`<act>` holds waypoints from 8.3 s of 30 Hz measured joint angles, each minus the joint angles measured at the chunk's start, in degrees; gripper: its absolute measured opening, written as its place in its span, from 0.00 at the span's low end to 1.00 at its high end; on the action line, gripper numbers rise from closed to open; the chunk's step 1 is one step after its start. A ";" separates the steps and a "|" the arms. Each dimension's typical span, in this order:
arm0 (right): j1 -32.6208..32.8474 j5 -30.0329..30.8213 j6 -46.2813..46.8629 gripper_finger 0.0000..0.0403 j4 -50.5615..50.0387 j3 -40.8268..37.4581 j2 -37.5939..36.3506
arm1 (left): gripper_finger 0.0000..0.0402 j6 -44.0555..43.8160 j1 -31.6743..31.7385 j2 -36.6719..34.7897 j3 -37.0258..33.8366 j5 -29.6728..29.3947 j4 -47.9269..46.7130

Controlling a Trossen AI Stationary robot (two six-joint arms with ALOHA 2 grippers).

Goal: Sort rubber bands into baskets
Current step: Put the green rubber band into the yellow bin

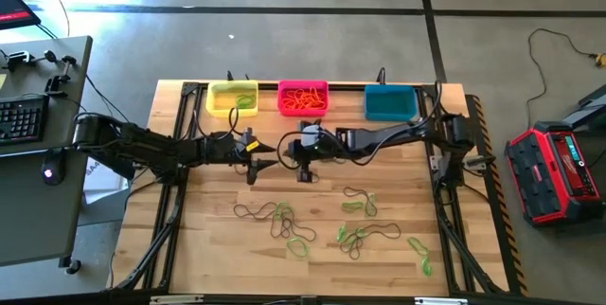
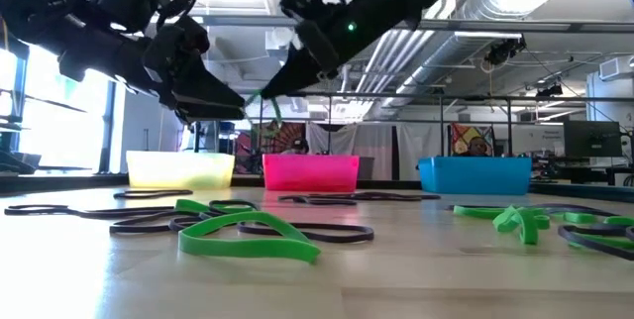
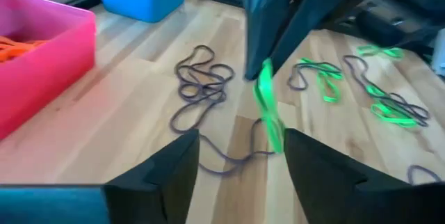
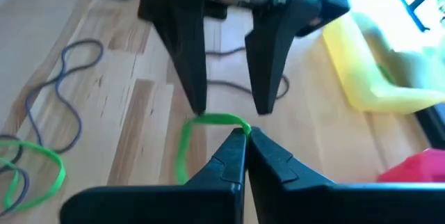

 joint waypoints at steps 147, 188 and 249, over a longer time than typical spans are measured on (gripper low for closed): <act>17.40 -8.15 28.52 0.35 -36.73 -18.47 -7.27 | 0.38 5.53 10.61 6.47 6.95 -6.27 -1.38; 3.78 -4.24 10.03 0.00 11.22 -18.91 -9.29 | 0.48 17.09 -8.32 6.54 9.79 -6.55 -0.46; 4.95 -7.47 20.48 0.33 20.43 -18.88 -9.33 | 0.00 27.78 -12.82 6.71 12.13 -22.09 -2.82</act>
